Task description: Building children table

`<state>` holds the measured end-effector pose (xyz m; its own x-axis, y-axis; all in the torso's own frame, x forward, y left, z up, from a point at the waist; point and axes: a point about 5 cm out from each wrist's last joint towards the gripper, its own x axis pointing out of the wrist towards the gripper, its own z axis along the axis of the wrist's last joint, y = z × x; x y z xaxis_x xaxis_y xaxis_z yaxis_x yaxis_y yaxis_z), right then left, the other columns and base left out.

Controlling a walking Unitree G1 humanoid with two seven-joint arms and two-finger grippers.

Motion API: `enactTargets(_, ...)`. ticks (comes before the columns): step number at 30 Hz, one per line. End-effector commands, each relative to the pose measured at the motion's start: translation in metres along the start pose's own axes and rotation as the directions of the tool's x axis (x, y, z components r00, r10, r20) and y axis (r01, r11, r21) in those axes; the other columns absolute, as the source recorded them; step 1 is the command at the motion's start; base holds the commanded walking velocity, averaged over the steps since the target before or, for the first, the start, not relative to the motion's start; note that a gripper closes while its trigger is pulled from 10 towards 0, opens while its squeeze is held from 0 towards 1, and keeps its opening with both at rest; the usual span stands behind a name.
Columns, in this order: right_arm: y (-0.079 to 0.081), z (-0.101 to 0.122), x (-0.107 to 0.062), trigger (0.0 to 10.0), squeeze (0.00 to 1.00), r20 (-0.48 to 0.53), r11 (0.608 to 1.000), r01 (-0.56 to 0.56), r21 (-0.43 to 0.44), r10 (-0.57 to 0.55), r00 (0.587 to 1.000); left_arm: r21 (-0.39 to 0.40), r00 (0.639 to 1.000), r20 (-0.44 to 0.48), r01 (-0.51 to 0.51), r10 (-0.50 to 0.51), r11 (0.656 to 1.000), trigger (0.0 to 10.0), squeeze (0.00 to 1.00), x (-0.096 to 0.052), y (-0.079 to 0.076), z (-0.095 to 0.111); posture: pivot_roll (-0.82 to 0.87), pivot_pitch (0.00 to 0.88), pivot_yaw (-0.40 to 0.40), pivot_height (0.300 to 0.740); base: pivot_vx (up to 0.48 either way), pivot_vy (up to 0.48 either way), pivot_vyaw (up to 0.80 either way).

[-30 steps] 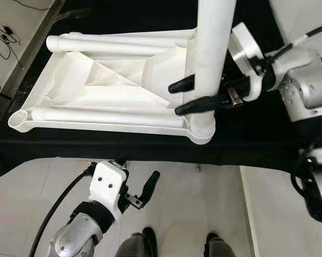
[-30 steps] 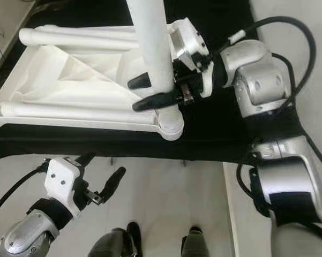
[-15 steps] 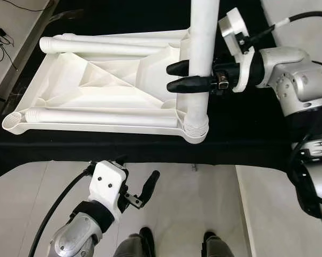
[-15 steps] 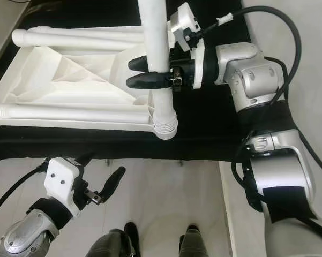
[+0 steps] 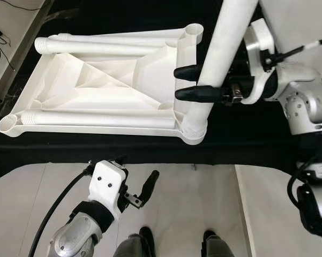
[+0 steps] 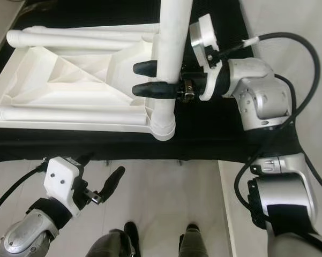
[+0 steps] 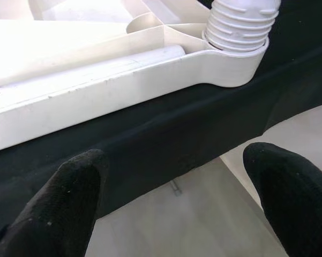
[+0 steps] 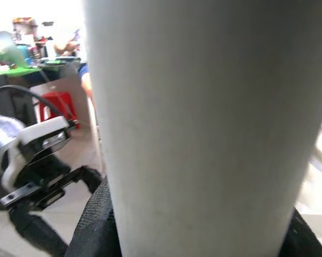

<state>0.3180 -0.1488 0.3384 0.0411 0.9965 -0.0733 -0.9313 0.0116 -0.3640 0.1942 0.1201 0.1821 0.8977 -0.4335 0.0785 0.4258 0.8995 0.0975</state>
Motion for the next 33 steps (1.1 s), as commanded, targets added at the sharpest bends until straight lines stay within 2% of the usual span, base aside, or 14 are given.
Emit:
enactTargets(1,0.012,-0.039,0.008,10.0,0.0,-0.093,0.985,-0.074,0.153,0.089,0.992,-0.001,1.0,-0.03,-0.001,0.001,1.0,10.0,0.0,-0.004,0.001,-0.004,0.0,0.369,0.154,0.74,0.0,0.0,0.0)
enactTargets(4,0.014,-0.043,0.01,10.0,0.0,-0.148,0.987,-0.074,0.146,0.096,0.984,-0.001,1.0,-0.03,-0.001,0.001,1.0,10.0,0.0,-0.004,0.001,-0.005,0.0,0.367,0.154,0.74,0.0,0.0,0.0)
enactTargets(5,0.015,-0.045,0.011,10.0,0.0,-0.196,0.988,-0.076,0.138,0.103,0.975,-0.002,1.0,-0.03,0.0,0.0,1.0,10.0,0.0,-0.003,0.001,-0.005,-0.01,0.369,0.152,0.74,0.0,0.0,0.0)
enactTargets(13,0.015,-0.043,0.014,10.0,0.0,-0.269,0.987,-0.083,0.14,0.119,0.956,-0.004,1.0,-0.027,-0.002,0.002,1.0,10.0,0.0,-0.003,0.001,-0.004,-0.01,0.374,0.148,0.74,0.0,0.0,0.0)
enactTargets(20,0.014,-0.04,0.017,10.0,0.0,-0.295,0.978,-0.085,0.191,0.139,0.945,-0.007,1.0,-0.024,-0.004,0.004,1.0,10.0,0.0,-0.003,0.0,-0.003,-0.02,0.377,0.141,0.74,0.0,0.0,0.0)
enactTargets(24,0.005,-0.04,0.021,10.0,0.0,-0.266,0.97,0.008,0.244,0.059,0.962,-0.01,1.0,-0.022,-0.007,0.006,1.0,10.0,0.0,-0.002,0.0,-0.003,-0.01,0.379,0.137,0.74,0.0,0.0,0.0)
enactTargets(29,0.003,-0.043,0.021,10.0,0.0,-0.263,0.965,0.052,0.256,0.018,0.965,-0.009,1.0,-0.021,-0.008,0.008,1.0,10.0,0.0,-0.002,0.001,-0.003,-0.01,0.38,0.137,0.74,0.0,0.0,0.0)
enactTargets(33,0.002,-0.054,0.021,10.0,0.0,-0.263,0.947,0.155,0.28,-0.08,0.962,-0.01,1.0,-0.021,-0.01,0.01,1.0,10.0,0.0,-0.002,0.001,-0.003,-0.01,0.381,0.141,0.74,0.0,0.0,0.0)
